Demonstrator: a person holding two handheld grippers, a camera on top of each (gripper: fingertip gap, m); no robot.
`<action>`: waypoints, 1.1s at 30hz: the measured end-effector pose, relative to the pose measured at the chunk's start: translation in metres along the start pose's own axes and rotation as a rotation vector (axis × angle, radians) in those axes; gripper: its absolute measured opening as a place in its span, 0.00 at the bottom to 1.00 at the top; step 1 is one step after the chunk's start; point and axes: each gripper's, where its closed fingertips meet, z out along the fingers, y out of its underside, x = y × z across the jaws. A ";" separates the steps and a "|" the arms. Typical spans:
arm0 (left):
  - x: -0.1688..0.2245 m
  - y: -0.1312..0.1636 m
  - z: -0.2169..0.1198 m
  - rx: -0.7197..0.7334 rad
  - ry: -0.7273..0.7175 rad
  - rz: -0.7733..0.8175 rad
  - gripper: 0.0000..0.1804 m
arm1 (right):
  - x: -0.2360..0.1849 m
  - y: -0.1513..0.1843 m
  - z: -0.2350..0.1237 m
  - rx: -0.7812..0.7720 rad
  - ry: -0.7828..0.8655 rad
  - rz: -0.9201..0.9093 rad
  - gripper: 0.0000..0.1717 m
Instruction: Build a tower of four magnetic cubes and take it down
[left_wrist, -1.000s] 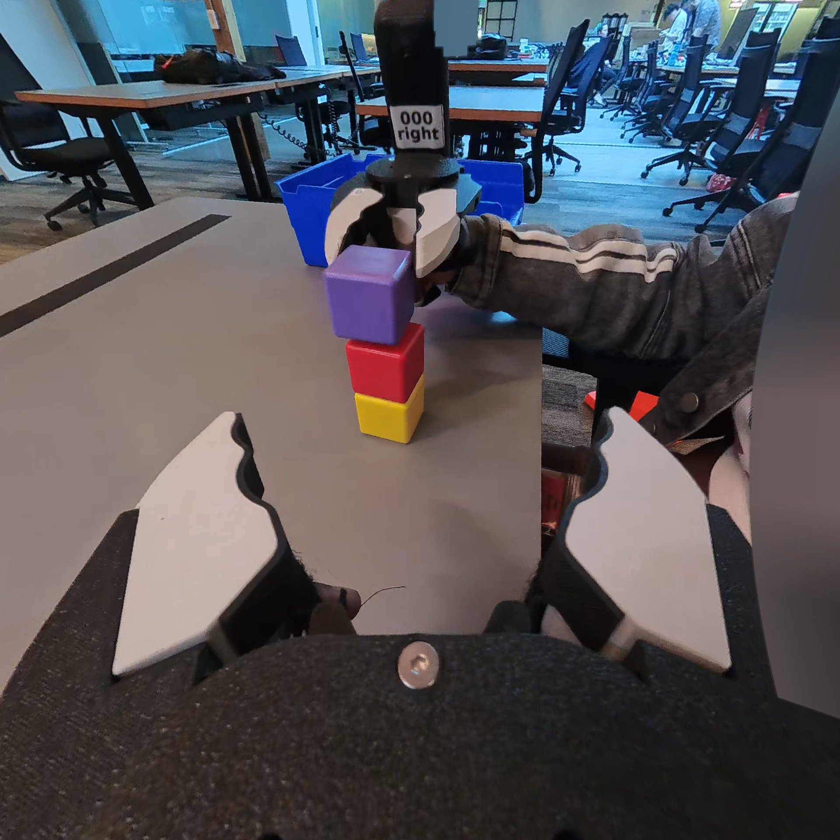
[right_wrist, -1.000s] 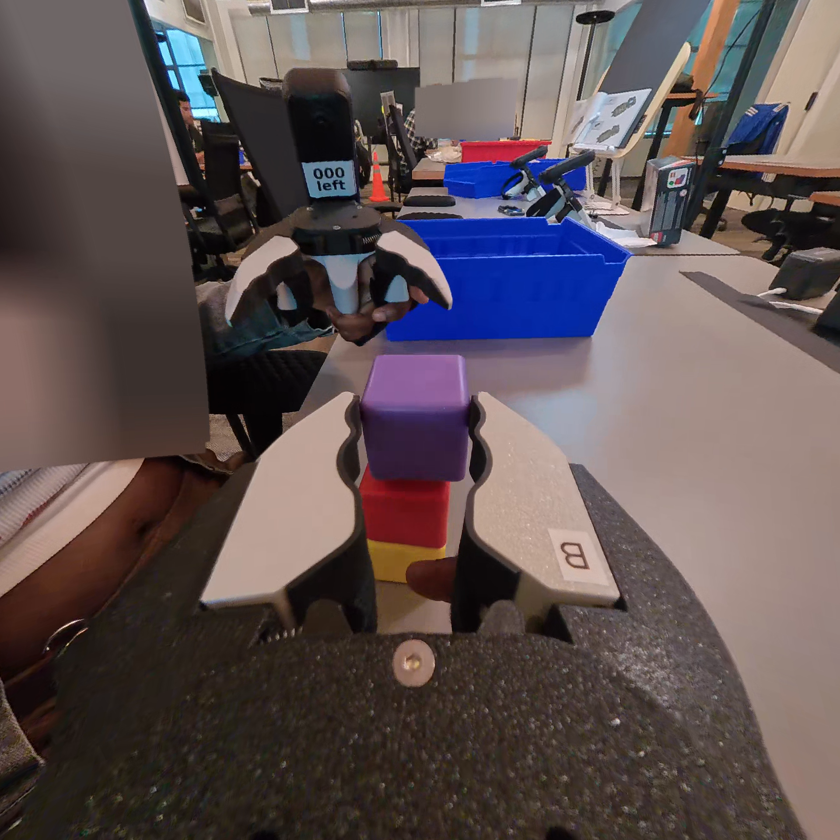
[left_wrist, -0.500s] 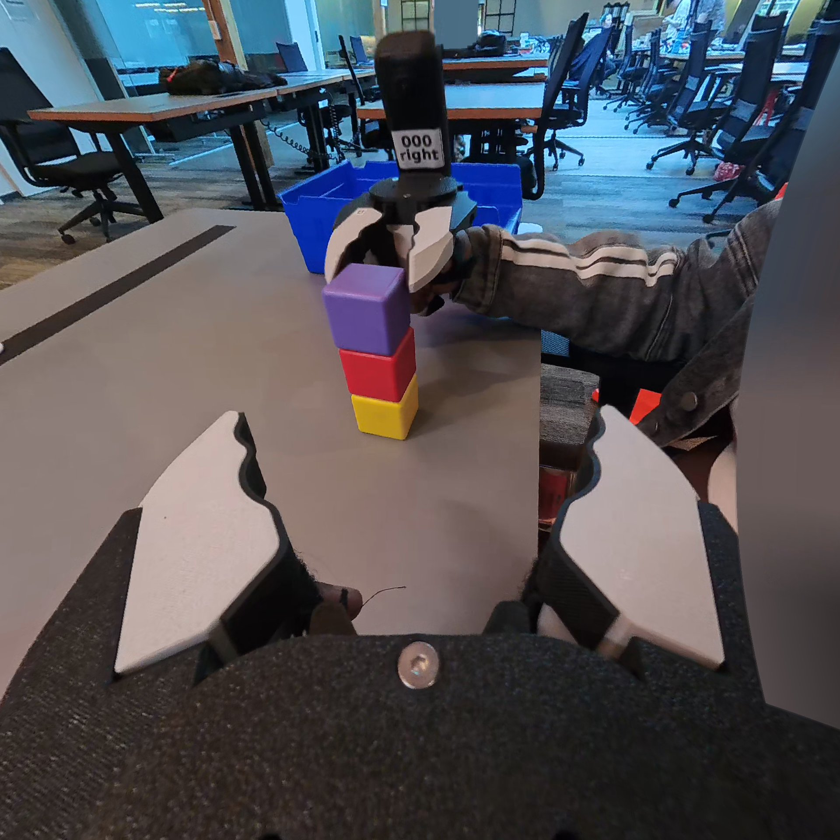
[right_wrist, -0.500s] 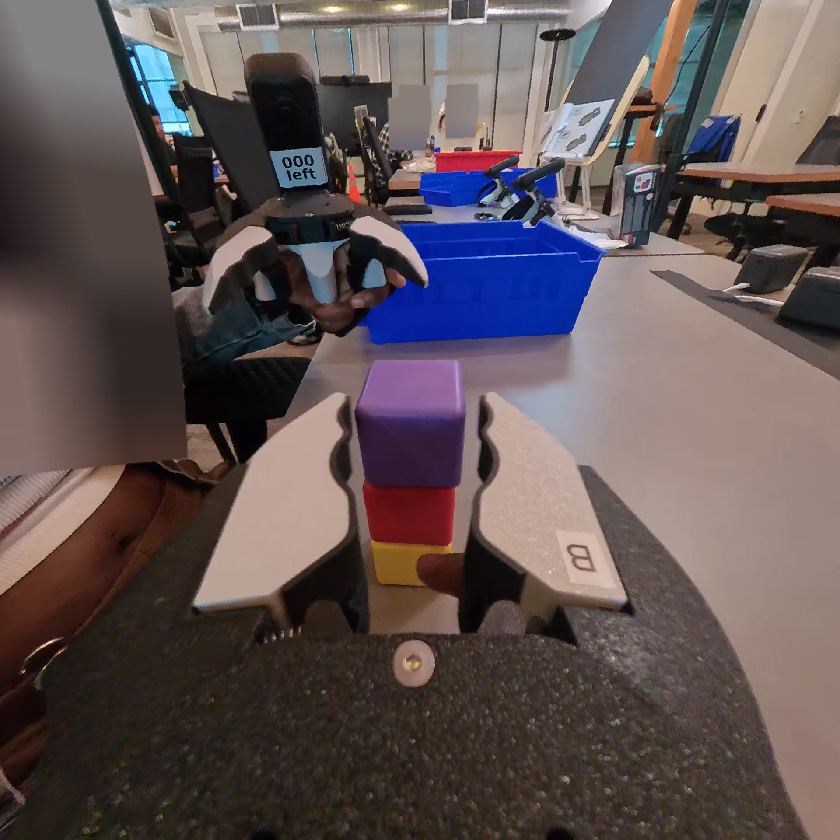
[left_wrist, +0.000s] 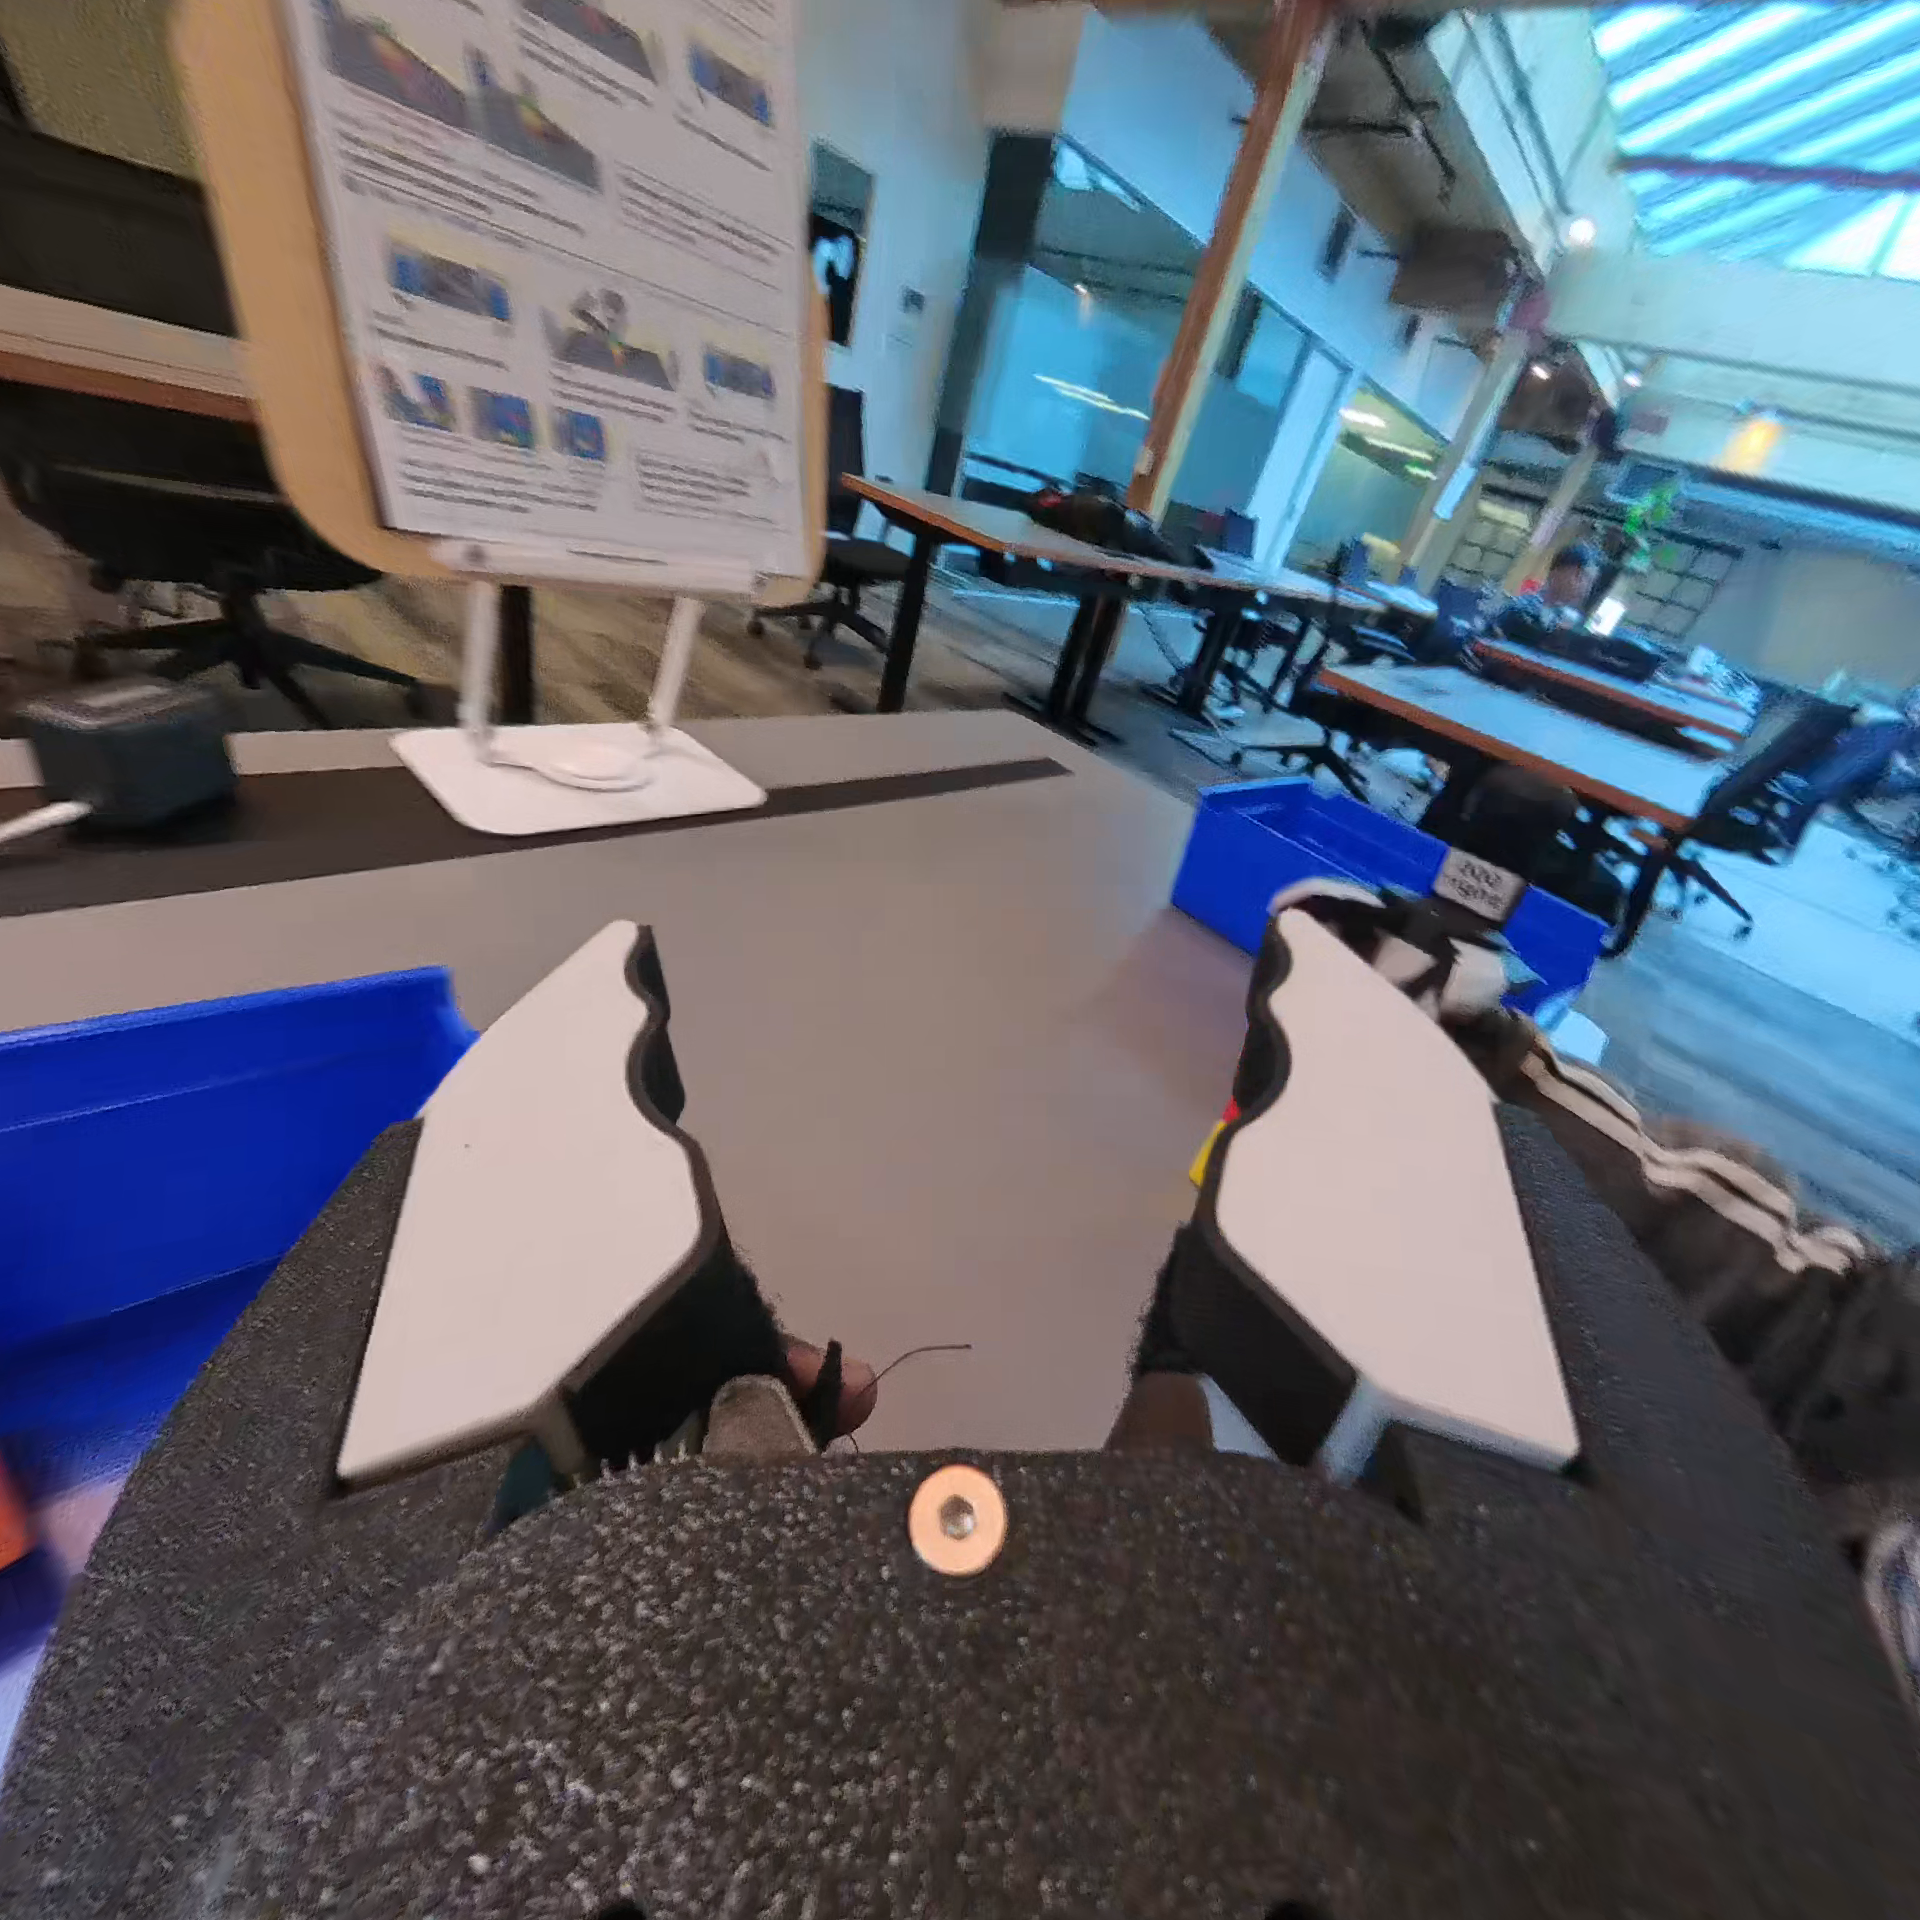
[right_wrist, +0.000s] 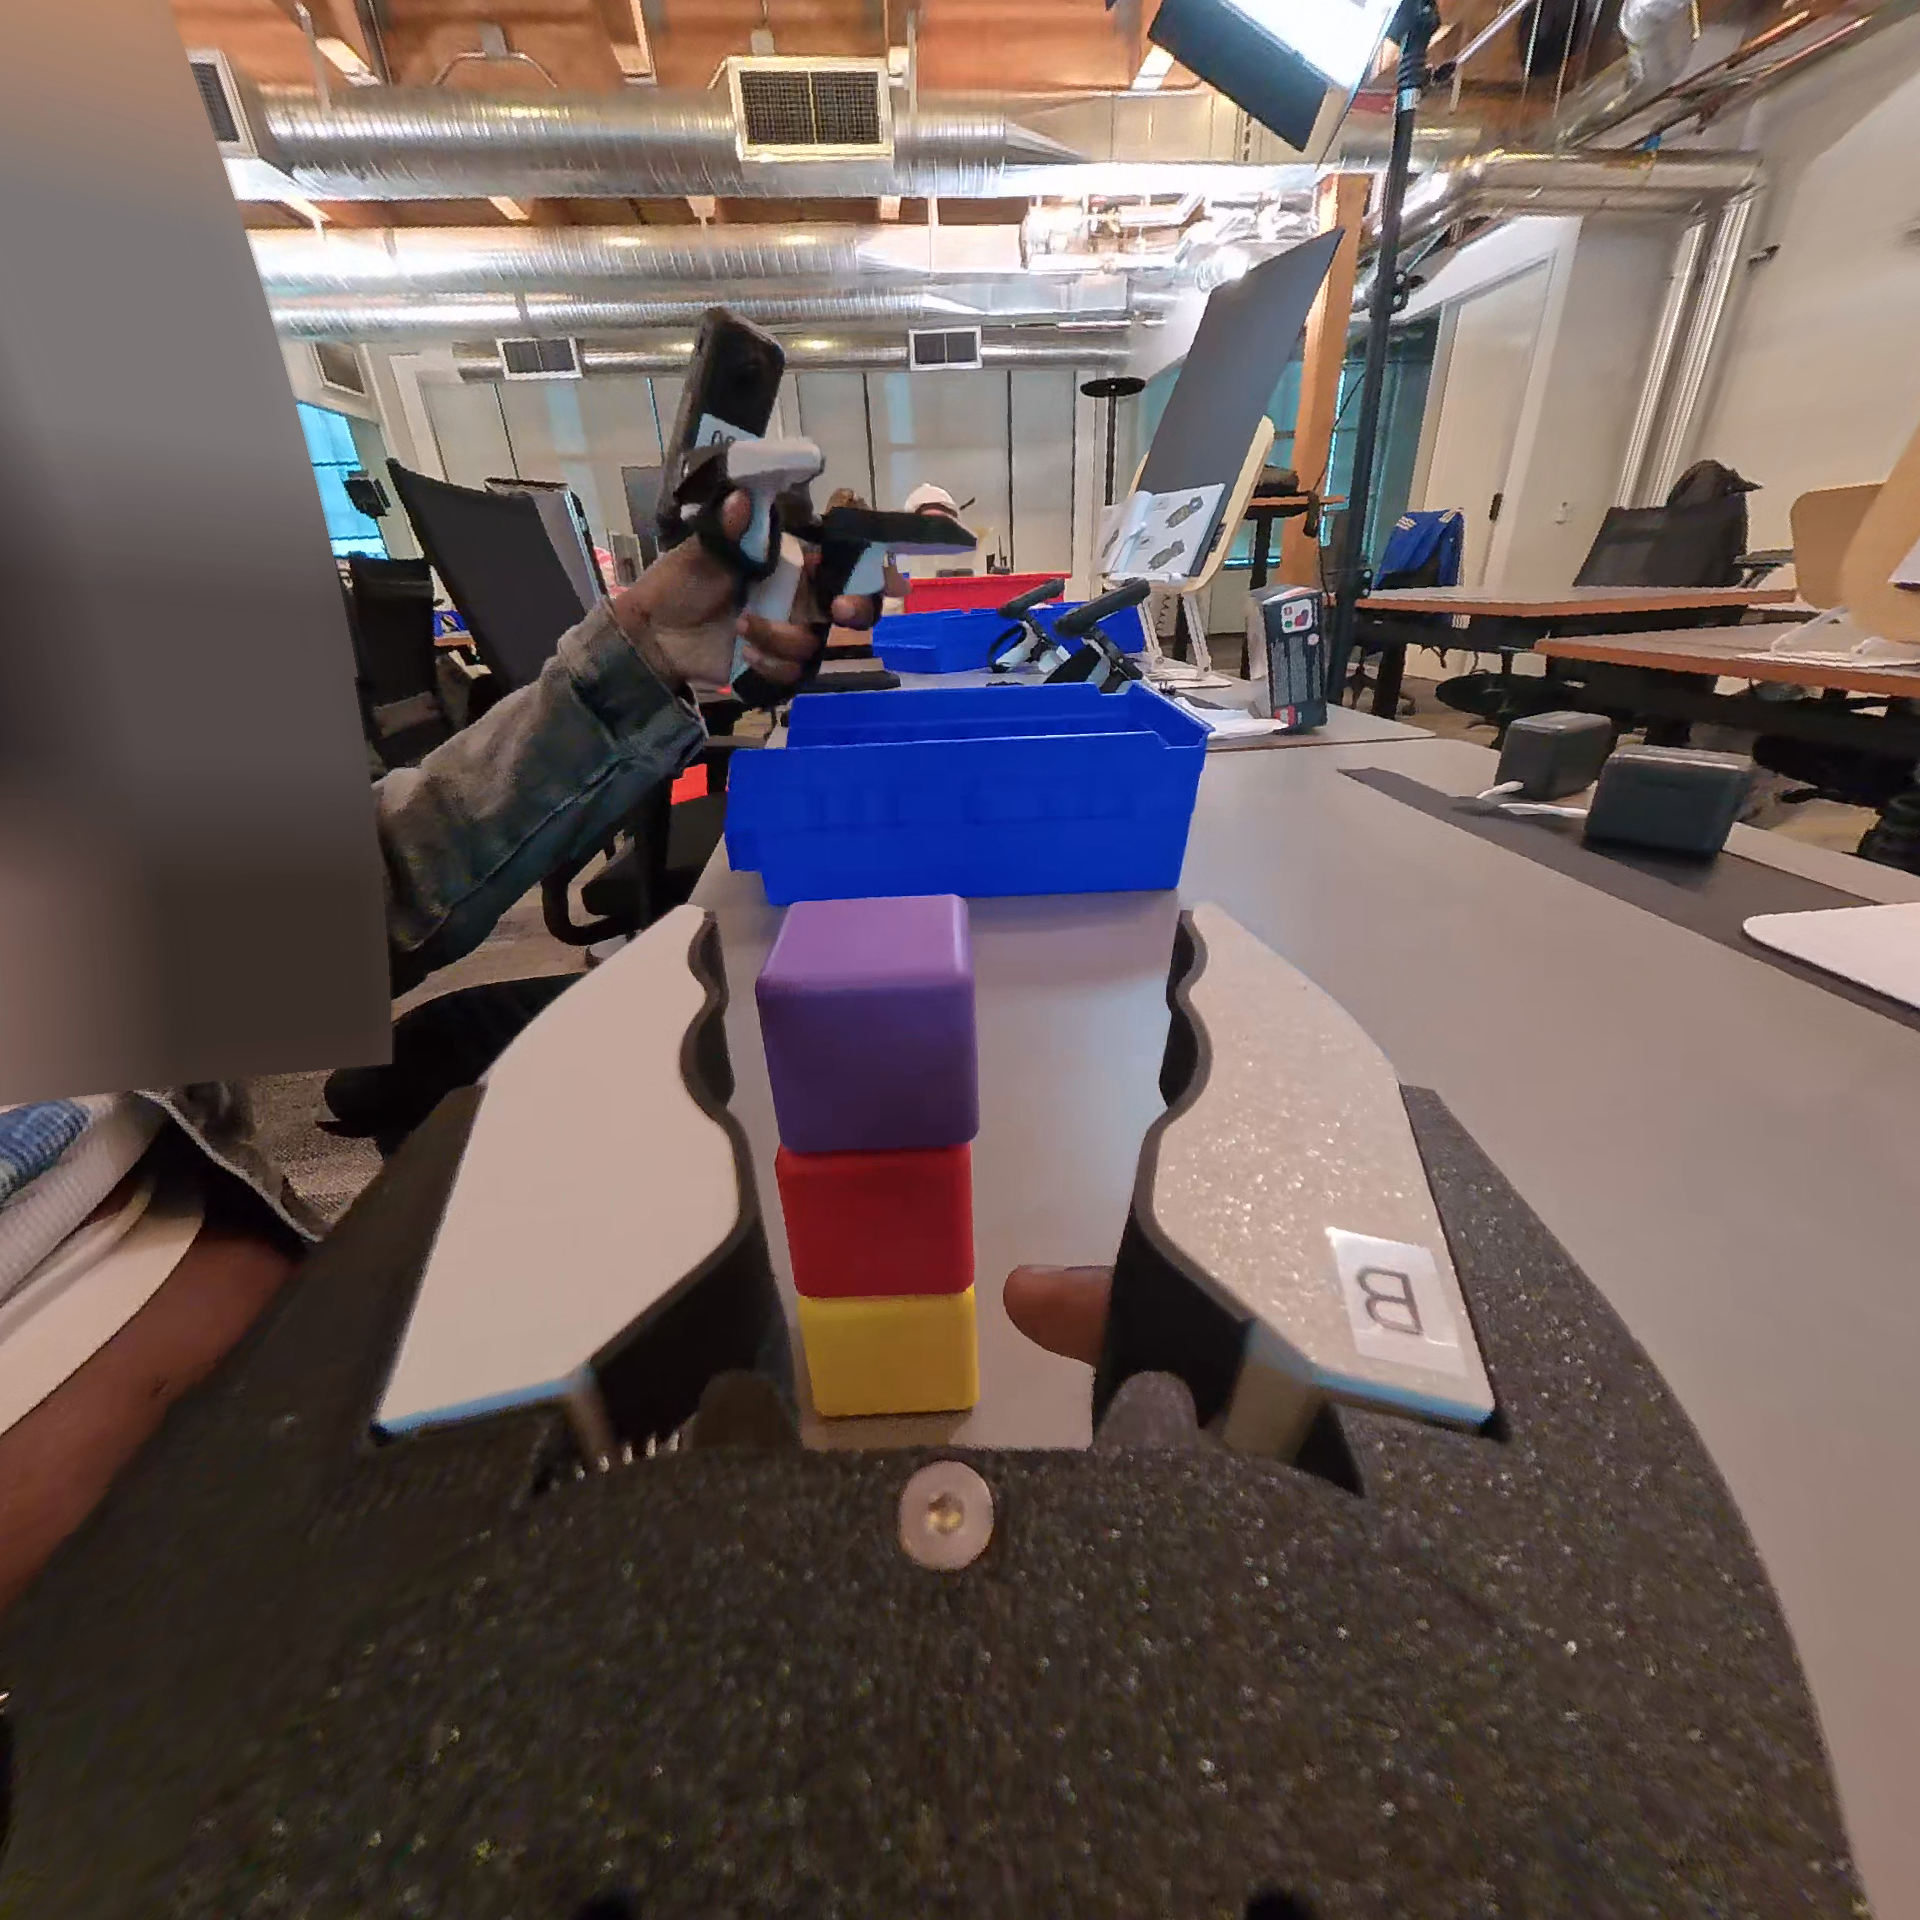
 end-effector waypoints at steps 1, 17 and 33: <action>-0.014 -0.006 -0.006 0.006 -0.045 0.001 0.59 | 0.000 0.001 0.000 -0.003 0.002 -0.001 0.47; -0.246 0.104 -0.051 -0.756 -0.774 -0.009 0.56 | 0.000 0.008 0.002 -0.042 0.003 -0.006 0.46; -0.216 0.064 -0.023 -0.435 -0.554 -0.020 0.28 | 0.002 0.006 0.001 -0.041 0.029 -0.053 0.44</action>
